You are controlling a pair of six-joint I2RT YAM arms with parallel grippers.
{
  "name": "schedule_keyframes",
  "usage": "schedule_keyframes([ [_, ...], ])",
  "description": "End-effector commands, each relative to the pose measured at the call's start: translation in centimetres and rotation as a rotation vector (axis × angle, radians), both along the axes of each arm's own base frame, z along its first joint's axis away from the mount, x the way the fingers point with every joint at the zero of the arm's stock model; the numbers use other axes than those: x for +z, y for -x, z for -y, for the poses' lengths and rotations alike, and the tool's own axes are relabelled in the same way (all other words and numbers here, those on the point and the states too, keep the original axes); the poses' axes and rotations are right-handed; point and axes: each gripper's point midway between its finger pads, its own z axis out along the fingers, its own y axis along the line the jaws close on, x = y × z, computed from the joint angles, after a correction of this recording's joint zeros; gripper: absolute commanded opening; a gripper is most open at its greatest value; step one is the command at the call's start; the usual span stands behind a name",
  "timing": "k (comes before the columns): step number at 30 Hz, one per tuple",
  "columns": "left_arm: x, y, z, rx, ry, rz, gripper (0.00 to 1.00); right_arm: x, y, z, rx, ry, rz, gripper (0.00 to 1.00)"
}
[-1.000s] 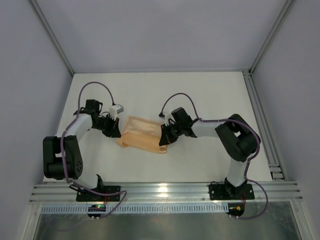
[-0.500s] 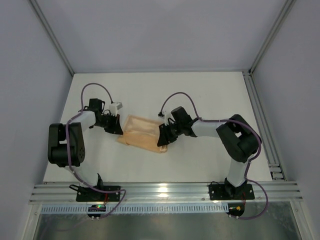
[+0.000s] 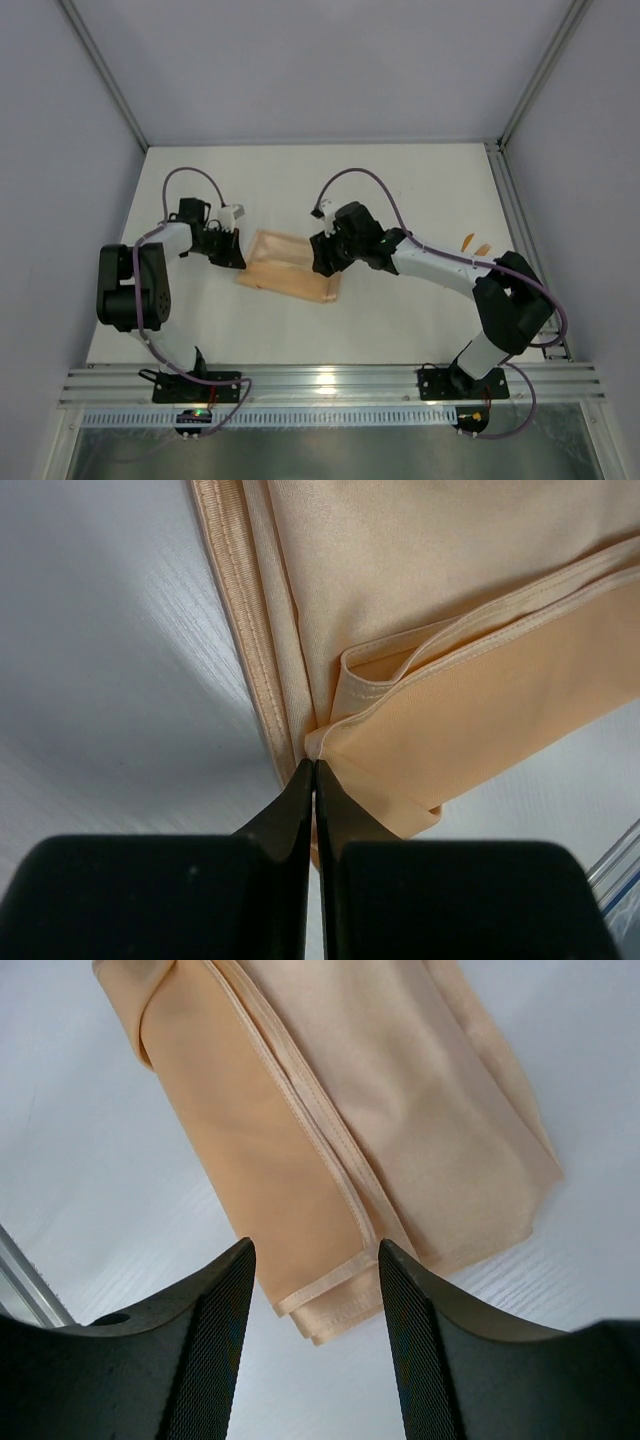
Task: Fold the napkin into a case and place the utensils inside
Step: Fold the lower triangle-folded napkin at the center of the board.
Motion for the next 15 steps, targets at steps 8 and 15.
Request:
schedule_keyframes([
  [8,2.9,-0.5,1.2,-0.009,0.074,0.088,0.00,2.2,-3.6,-7.3,0.115,-0.155,0.065,0.55],
  [15,3.8,-0.2,1.6,-0.034,0.096,0.114,0.00,-1.9,-4.2,-12.0,0.201,-0.226,-0.135,0.37],
])
